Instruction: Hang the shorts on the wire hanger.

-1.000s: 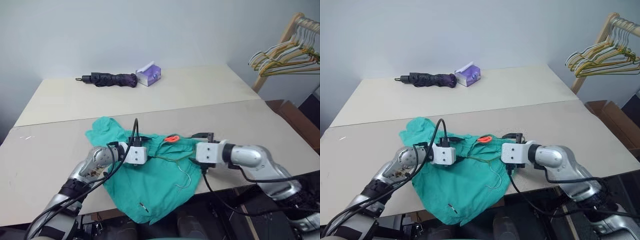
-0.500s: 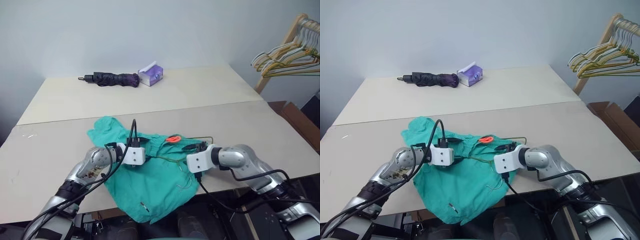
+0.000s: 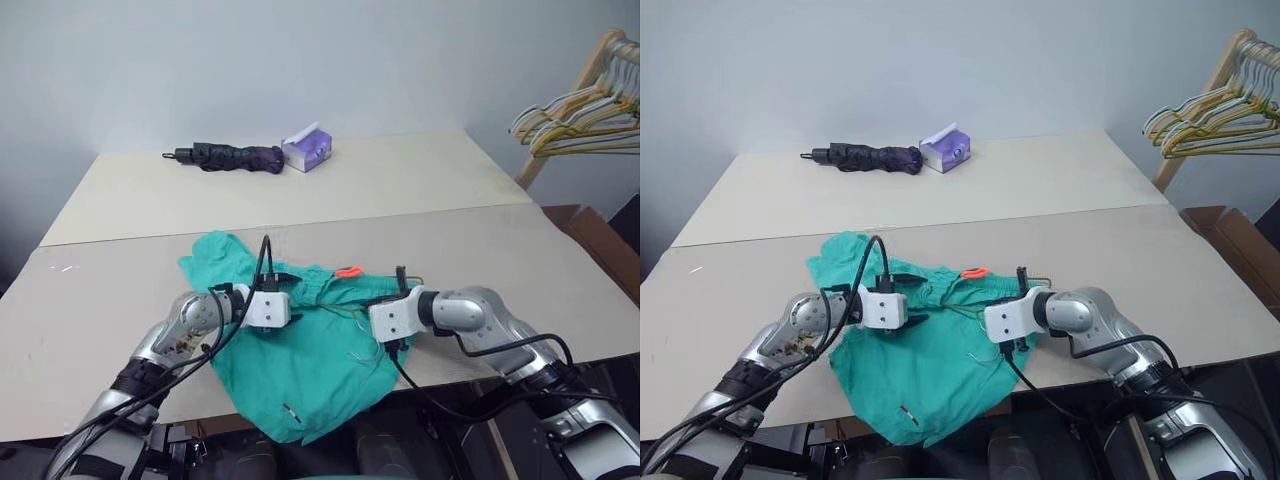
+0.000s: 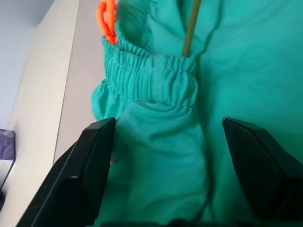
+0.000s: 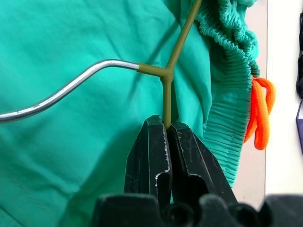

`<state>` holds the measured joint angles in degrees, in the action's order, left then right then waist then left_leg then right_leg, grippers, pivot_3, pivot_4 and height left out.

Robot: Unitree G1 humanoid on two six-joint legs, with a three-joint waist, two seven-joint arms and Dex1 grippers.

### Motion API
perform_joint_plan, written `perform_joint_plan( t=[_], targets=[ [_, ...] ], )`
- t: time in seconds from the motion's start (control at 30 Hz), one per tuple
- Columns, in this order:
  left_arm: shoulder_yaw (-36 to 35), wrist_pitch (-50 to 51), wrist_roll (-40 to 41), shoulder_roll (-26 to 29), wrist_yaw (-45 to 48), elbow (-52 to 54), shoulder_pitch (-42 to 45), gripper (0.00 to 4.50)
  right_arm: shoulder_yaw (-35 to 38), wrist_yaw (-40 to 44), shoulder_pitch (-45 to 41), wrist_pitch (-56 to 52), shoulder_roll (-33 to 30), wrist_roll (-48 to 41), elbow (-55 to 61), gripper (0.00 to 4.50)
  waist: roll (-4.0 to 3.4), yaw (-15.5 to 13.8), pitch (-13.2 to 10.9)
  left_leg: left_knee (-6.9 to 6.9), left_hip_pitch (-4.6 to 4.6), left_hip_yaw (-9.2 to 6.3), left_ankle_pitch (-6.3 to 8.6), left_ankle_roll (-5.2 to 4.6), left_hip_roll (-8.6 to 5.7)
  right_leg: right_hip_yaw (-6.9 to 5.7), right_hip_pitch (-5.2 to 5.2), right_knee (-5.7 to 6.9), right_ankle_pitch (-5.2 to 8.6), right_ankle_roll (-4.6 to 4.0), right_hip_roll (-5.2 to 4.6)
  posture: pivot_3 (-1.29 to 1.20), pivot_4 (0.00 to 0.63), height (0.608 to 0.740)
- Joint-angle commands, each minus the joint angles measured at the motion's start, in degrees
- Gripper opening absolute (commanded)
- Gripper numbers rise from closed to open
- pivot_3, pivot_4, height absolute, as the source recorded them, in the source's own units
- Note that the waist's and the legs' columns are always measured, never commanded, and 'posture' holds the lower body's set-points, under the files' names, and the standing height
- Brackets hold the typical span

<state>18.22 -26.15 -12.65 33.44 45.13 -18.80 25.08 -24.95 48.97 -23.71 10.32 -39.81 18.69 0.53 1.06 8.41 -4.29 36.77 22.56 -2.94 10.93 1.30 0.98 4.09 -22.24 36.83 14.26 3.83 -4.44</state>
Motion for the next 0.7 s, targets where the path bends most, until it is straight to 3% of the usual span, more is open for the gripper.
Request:
perform_joint_plan(
  t=[0.03, 0.17, 0.37, 0.7],
  targets=[
    [-3.16, 0.62, 9.24, 0.07, 6.23, 1.04, 4.33, 3.89, 3.68, 4.65, -1.71, -1.33, -0.31, -6.80, 1.81, 0.02, 0.00, -0.01, 0.00, 0.00, 0.01, 0.00, 0.00, 0.00, 0.00, 0.00, 0.00, -0.01, 0.00, 0.00, 0.00, -0.12, 0.038, 0.740],
    [-4.16, 1.66, 17.59, 2.04, 18.10, -1.12, 9.95, 3.89, 5.86, 12.85, -3.57, -7.72, -0.81, -15.54, 3.91, 0.02, 0.01, 0.16, 0.00, 0.00, 0.03, -0.01, 0.00, 0.00, 0.00, -0.01, 0.00, -0.01, 0.00, 0.00, 0.00, -0.12, 0.029, 0.740],
    [-3.01, 0.50, 20.77, 2.50, 31.24, -8.12, 17.37, 3.89, 7.87, 25.96, -9.75, -22.50, -2.22, -28.60, 5.40, 0.02, 0.00, 0.40, 0.00, 0.00, 0.03, -0.02, 0.00, 0.00, 0.00, -0.01, 0.00, -0.01, 0.00, 0.00, 0.01, -0.11, 0.005, 0.740],
    [-1.79, -3.16, 19.70, -1.26, 40.00, -13.07, 22.52, 3.89, 8.04, 32.91, -16.48, -29.51, -3.11, -33.12, 2.46, 0.02, 0.01, 0.32, 0.01, 0.01, 0.11, -0.03, 0.00, 0.00, 0.00, -0.05, -0.06, -0.02, 0.00, 0.01, 0.00, -0.10, 0.000, 0.740]
  ],
)
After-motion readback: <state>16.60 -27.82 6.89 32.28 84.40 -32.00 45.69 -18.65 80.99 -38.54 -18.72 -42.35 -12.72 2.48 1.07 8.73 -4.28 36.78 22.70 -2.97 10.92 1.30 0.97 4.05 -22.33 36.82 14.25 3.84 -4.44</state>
